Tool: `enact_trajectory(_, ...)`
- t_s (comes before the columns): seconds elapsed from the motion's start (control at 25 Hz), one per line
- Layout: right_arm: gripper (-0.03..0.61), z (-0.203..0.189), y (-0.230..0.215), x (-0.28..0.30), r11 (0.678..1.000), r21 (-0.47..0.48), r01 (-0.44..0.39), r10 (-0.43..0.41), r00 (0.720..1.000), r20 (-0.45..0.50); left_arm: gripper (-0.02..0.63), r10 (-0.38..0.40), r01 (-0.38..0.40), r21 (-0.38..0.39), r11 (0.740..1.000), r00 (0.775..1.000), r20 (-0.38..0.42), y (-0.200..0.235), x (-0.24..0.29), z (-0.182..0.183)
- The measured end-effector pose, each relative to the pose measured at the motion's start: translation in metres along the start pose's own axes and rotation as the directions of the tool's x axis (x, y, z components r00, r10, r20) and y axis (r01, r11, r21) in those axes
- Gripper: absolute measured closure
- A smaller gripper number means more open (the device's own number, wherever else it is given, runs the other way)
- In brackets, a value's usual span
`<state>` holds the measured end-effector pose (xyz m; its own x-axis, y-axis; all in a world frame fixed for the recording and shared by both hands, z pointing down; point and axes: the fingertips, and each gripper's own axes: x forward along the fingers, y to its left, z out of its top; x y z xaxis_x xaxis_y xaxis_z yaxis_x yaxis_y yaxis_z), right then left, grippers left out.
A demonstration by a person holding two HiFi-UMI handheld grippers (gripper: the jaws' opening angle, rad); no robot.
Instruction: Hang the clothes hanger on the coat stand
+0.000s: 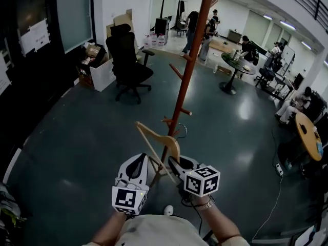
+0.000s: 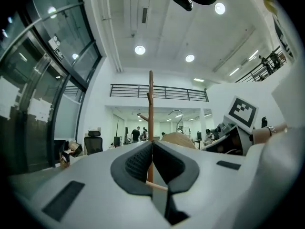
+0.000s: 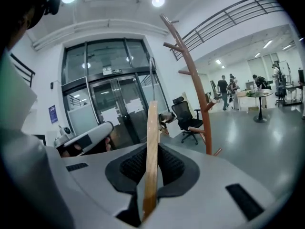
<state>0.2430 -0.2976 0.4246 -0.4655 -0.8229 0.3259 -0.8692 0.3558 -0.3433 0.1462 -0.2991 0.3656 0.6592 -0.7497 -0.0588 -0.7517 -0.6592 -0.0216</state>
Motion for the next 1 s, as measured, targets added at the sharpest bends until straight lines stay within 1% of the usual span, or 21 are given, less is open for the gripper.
enact_trajectory(0.08,0.512,0.024,-0.02,0.001,0.999,-0.014,-0.03,0.03,0.999,-0.012,0.601,0.052,-0.052,-0.006,0.999,0.999,0.004,-0.004,0.012,0.006)
enact_trajectory(0.2,0.512,0.064,-0.047,-0.003,0.993,-0.102,-0.067,0.066,0.998,-0.022,0.601,0.098,-0.099,0.021,0.995,0.995,0.017,-0.019,0.027,0.012)
enact_trajectory(0.28,0.512,0.094,-0.061,-0.002,0.986,-0.134,-0.095,0.094,0.995,-0.013,0.601,0.119,-0.119,0.041,0.992,0.993,0.017,-0.027,0.037,0.014)
enact_trajectory(0.4,0.512,0.139,-0.071,-0.002,0.981,-0.11,-0.161,0.163,0.987,0.013,0.601,0.127,-0.127,0.066,0.99,0.992,0.005,-0.041,0.047,0.016)
enact_trajectory(0.48,0.512,0.164,-0.074,0.002,0.973,-0.114,-0.201,0.204,0.979,0.017,0.601,0.125,-0.125,0.083,0.989,0.992,0.003,-0.048,0.051,0.02)
enact_trajectory(0.64,0.511,0.206,-0.084,0.022,0.965,-0.12,-0.232,0.234,0.972,0.006,0.601,0.121,-0.12,0.107,0.987,0.993,0.0,-0.055,0.062,0.022)
enact_trajectory(0.8,0.512,0.224,-0.096,0.048,0.966,-0.123,-0.228,0.225,0.974,-0.031,0.601,0.137,-0.134,0.106,0.985,0.99,-0.026,-0.058,0.07,0.013)
enact_trajectory(1.0,0.511,0.224,-0.118,0.072,0.97,-0.1,-0.222,0.217,0.974,-0.061,0.601,0.158,-0.152,0.112,0.982,0.987,-0.043,-0.065,0.078,0.0)
